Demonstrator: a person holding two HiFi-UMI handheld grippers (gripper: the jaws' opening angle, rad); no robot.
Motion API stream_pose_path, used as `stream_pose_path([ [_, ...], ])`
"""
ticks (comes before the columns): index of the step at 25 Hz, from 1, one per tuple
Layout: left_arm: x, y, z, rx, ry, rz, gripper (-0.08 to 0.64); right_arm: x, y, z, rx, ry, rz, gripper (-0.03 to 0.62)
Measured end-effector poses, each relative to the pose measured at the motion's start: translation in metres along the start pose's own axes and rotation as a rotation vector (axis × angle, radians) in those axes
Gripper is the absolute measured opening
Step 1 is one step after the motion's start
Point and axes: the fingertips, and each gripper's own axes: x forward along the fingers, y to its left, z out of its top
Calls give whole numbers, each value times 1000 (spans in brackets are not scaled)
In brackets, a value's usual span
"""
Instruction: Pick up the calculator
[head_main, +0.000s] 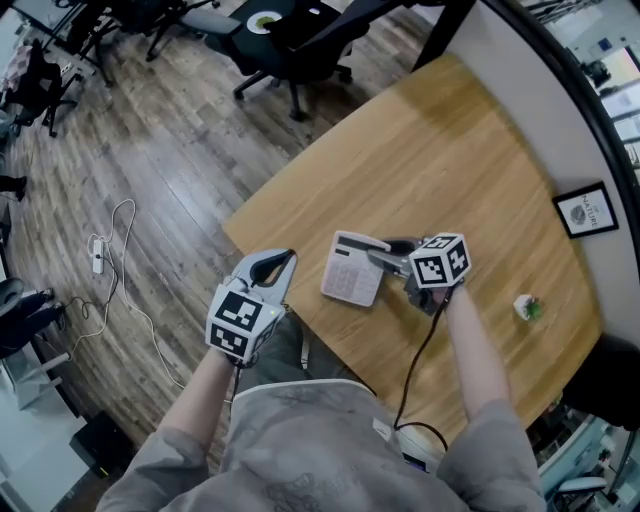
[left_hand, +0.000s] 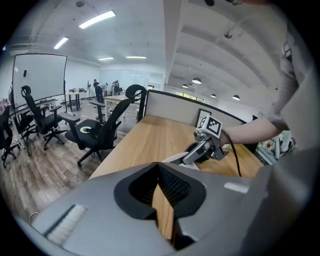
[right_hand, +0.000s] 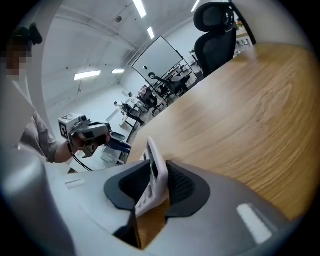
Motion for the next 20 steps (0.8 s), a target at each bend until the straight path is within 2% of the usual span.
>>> stream_pose_path([
  [3, -10, 2, -3, -8, 5, 1, 2, -1, 16, 4, 58, -61, 17, 78],
  [6, -17, 8, -3, -5, 7, 8, 2, -2, 28, 14, 100, -123, -4, 72],
  [12, -42, 22, 13, 7, -18, 39, 2, -23, 52, 54, 85, -259, -187, 69],
  [14, -53, 26, 22, 16, -34, 46, 2, -36, 69, 75, 33, -306, -245, 67],
  [17, -70, 35, 44, 37, -78, 61, 2, -59, 99, 110, -93, -377, -339, 67],
  [20, -88, 47, 71, 74, -115, 93, 2, -85, 129, 144, -161, -484, -396, 67],
])
